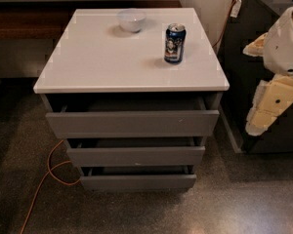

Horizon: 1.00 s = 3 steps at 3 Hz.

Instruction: Open middle drawer

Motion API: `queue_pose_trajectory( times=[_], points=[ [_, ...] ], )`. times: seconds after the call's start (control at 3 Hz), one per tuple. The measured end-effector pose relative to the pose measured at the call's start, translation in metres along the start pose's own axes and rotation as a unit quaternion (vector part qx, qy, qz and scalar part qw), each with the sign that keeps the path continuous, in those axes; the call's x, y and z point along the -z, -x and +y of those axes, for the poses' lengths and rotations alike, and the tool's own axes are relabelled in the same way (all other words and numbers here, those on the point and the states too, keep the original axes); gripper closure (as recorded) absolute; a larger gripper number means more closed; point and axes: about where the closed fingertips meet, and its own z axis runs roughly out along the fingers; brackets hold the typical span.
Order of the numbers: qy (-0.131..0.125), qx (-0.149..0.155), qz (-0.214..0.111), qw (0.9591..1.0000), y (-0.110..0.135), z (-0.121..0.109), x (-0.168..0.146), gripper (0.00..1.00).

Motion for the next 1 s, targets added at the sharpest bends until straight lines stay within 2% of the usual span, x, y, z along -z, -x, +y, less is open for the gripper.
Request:
queue_pose_trajectory(
  times=[0.67,1.0],
  points=[
    [0.013,0.019,-0.012,0.9997,0.002,0.021,-0.056,0.0],
    [0.013,0.016,-0.027,0.9994,0.002,0.034,-0.112,0.0]
  ],
)
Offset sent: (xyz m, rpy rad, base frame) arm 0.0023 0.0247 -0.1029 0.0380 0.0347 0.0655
